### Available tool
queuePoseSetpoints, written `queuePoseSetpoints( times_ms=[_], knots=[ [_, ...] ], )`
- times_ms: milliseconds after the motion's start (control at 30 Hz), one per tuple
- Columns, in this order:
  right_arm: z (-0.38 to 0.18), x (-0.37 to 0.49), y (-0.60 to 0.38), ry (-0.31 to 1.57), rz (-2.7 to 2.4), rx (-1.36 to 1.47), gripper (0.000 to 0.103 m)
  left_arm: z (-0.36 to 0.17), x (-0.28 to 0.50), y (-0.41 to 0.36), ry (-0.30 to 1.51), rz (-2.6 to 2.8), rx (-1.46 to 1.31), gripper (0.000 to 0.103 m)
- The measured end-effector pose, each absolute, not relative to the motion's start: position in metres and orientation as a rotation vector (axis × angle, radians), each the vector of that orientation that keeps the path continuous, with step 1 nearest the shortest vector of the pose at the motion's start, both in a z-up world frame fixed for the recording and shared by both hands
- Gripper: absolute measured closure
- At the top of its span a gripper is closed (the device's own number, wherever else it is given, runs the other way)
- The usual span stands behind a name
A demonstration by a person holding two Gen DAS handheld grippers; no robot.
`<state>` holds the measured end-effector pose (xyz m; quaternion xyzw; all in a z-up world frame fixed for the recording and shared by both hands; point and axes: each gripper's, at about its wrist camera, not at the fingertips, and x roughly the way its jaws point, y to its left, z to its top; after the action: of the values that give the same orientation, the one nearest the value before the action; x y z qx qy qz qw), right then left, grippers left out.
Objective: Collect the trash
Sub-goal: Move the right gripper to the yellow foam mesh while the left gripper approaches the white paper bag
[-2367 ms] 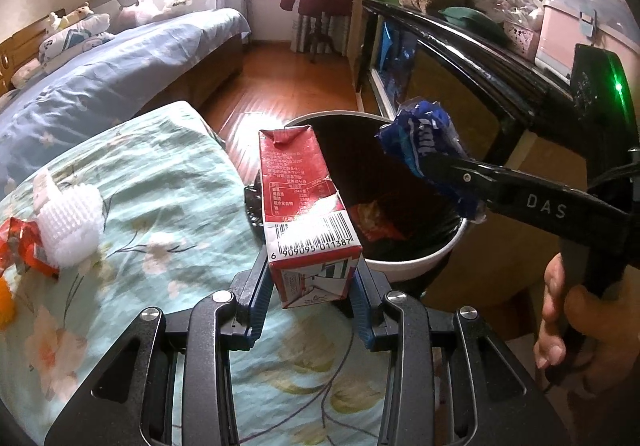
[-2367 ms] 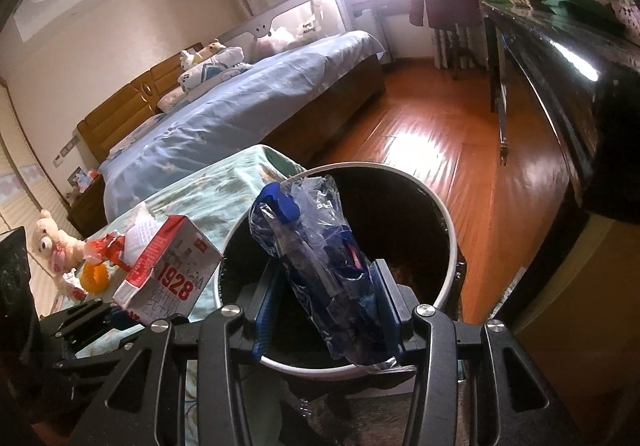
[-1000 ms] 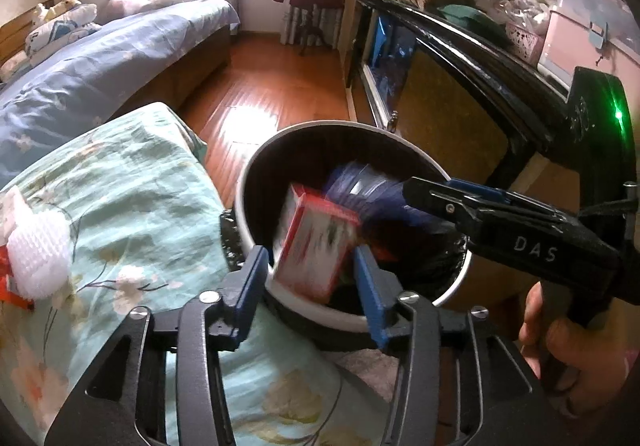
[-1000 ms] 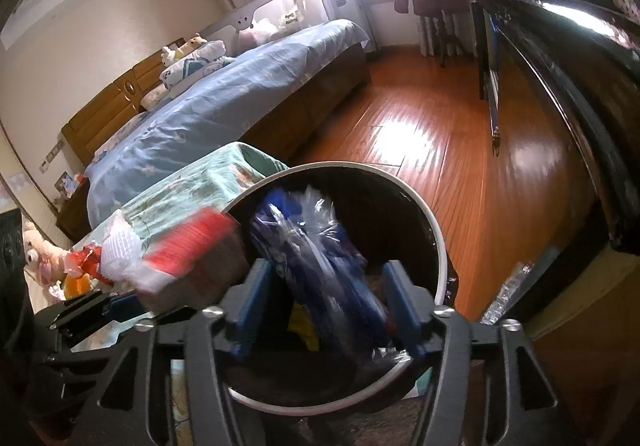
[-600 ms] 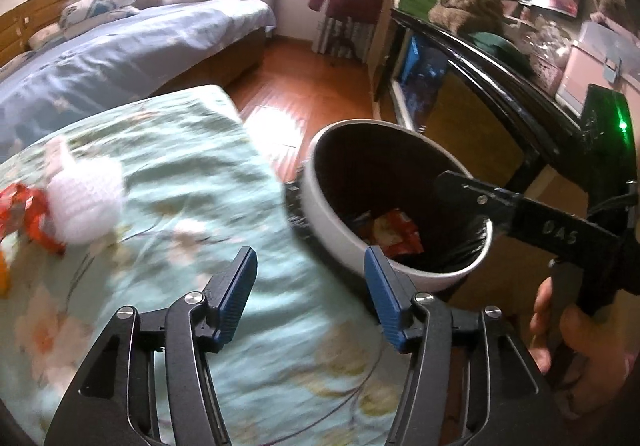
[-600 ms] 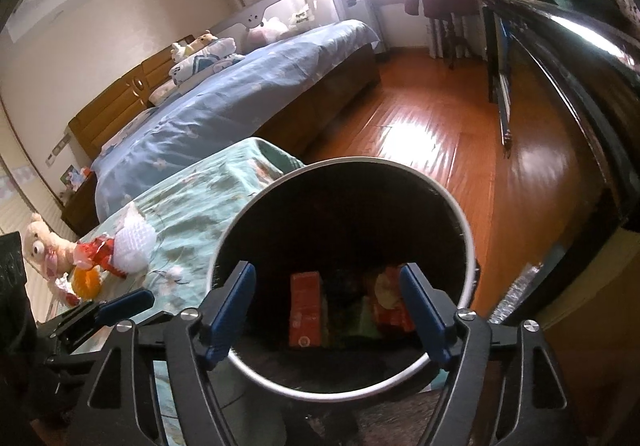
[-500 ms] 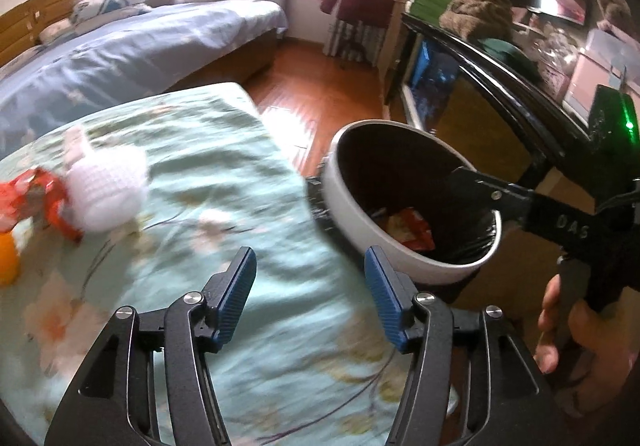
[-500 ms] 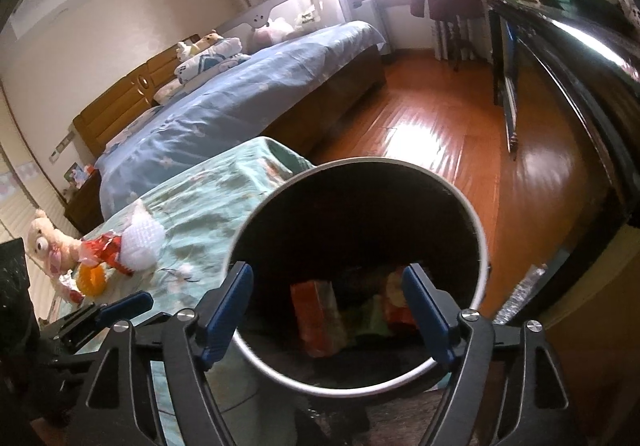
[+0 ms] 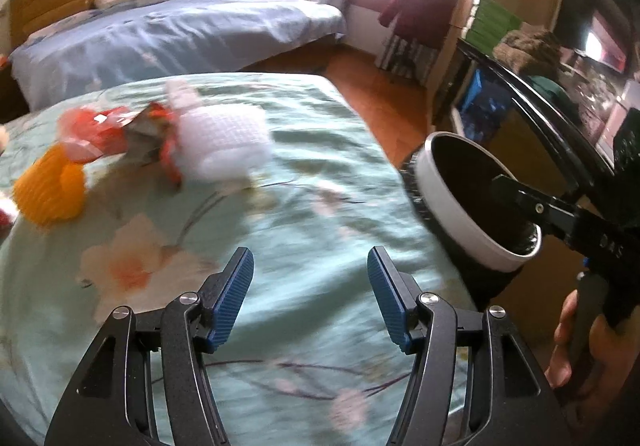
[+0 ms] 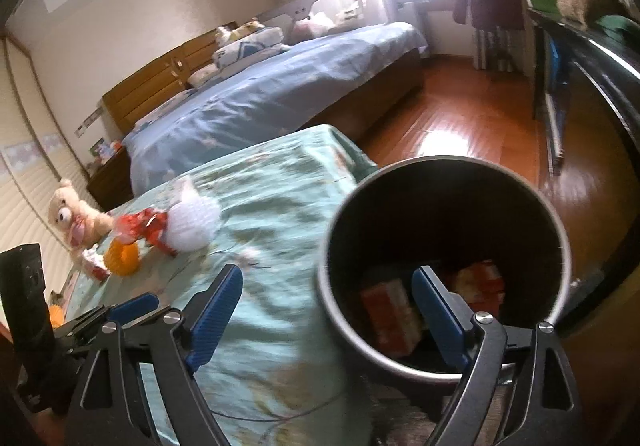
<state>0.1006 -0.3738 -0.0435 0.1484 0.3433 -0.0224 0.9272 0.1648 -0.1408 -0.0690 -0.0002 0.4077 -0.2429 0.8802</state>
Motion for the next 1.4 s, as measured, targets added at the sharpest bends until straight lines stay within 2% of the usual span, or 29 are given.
queuePoseSetpoints(
  times_ms=[467,600,900,1400],
  knots=[
    [-0.062,0.135,-0.306,0.771,0.126,0.289,0.014,-0.083,0.178,-0.066,0.865,-0.321,-0.068,0.043],
    [-0.069,0.145,-0.291,0.797,0.160,0.292,0.014,-0.085,0.181,-0.050,0.867,-0.272,-0.085,0.038],
    [-0.076,0.162,-0.262,0.828,0.221,0.264,0.014,-0.090,0.189,-0.012,0.871,-0.185,-0.112,0.034],
    [-0.080,0.184,-0.213,0.859,0.325,0.255,0.014,-0.091,0.196,0.060,0.863,-0.051,-0.172,0.034]
  ],
)
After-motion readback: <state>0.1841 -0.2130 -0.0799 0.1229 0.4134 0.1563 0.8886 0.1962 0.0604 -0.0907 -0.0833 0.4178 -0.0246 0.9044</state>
